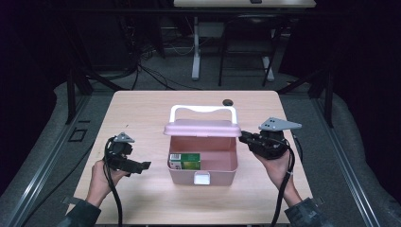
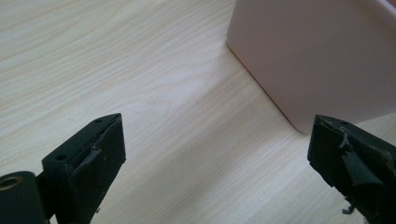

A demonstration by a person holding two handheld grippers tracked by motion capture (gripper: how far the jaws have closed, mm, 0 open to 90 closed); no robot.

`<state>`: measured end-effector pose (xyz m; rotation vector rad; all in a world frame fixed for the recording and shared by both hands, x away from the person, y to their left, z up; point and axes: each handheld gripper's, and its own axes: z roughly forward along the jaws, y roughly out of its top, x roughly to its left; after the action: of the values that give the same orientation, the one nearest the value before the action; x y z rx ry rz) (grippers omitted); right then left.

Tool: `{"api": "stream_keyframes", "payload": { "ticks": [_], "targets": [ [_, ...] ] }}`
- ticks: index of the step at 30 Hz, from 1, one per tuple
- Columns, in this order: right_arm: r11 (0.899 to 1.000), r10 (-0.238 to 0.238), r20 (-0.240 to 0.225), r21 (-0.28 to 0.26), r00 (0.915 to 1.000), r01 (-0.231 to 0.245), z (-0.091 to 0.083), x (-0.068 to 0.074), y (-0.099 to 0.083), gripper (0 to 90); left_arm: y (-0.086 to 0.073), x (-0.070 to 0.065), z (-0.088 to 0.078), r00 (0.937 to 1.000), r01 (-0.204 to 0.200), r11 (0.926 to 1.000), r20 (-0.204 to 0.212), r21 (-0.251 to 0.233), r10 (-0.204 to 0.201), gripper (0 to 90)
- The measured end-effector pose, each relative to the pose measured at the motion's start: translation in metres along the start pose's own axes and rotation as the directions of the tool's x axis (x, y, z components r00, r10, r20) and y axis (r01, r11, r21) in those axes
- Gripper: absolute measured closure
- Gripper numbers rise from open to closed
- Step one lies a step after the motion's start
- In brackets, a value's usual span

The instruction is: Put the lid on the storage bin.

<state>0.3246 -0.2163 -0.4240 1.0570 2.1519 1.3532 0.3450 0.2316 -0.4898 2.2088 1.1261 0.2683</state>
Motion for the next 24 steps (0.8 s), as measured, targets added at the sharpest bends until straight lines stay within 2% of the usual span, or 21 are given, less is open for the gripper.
{"api": "stream_keyframes", "payload": {
  "ticks": [24],
  "targets": [
    [0.999, 0.018, -0.013, 0.049, 0.9997, -0.017, 0.000, 0.004, -0.013, 78.1, -0.004, 0.001, 0.011, 0.9998, -0.020, 0.9988, 0.001, 0.045, 0.020, 3.0]
  ]
}}
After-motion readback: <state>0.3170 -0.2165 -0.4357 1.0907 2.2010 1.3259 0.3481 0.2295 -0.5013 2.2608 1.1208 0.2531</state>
